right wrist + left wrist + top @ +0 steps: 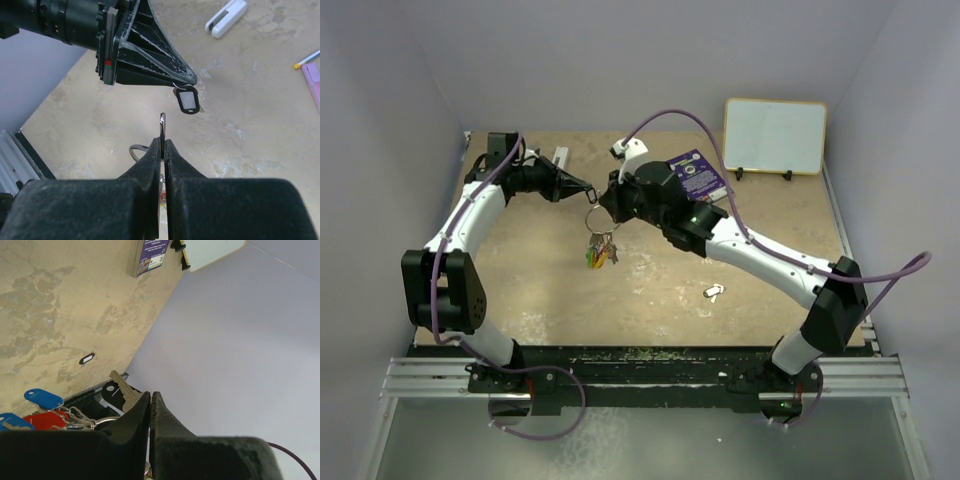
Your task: Put the keys on the keyring
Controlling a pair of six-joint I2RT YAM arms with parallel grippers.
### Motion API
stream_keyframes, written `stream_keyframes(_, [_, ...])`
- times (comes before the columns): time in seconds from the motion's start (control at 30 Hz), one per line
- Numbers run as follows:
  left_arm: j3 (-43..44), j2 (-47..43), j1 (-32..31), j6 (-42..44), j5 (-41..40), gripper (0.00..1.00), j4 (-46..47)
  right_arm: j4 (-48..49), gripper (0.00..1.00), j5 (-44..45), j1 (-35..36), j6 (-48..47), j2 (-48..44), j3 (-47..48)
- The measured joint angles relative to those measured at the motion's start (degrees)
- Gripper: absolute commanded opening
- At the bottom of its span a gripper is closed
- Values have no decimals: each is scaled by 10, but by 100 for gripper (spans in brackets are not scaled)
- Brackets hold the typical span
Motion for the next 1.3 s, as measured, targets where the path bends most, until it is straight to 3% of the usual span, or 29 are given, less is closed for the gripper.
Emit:
stream_keyframes(0.57, [15, -23, 0, -26, -3, 4, -52, 73, 0, 57, 9, 1, 42, 3])
stream_keyframes(1.3, [15, -40, -4, -59, -18, 4, -41, 116, 0, 66, 11, 22, 53, 19])
